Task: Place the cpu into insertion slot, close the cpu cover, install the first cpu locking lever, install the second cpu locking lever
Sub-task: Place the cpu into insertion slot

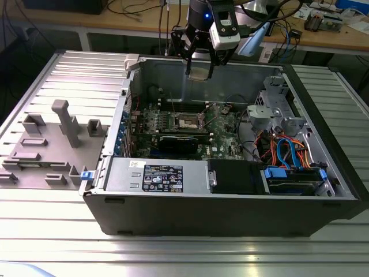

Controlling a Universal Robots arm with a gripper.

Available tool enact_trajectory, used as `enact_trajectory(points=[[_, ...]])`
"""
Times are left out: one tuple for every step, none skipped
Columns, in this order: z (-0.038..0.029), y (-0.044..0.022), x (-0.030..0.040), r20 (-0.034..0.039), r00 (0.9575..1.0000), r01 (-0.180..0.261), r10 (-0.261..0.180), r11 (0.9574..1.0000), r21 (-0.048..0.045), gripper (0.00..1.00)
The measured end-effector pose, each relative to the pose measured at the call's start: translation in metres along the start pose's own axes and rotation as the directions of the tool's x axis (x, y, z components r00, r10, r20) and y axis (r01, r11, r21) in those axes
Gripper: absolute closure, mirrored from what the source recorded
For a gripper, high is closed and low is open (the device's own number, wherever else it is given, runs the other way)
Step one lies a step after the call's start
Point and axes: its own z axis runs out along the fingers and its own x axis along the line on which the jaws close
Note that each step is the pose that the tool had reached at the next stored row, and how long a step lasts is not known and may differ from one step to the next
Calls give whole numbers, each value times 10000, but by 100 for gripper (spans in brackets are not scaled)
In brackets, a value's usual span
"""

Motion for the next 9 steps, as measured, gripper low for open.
enact_trajectory(points=[[0,0,0,0,10000,-1,1,10000,0,46],[0,0,0,0,10000,-2,2,10000,0,46],[0,0,0,0,10000,-2,2,10000,-1,46],[0,0,0,0,10000,-3,3,10000,-1,46],[0,0,0,0,10000,-3,3,10000,0,46],[0,0,0,0,10000,-4,4,10000,0,46],[0,0,0,0,10000,-4,4,10000,0,46],[0,0,0,0,10000,-4,4,10000,0,46],[0,0,0,0,10000,-5,5,10000,-1,46]])
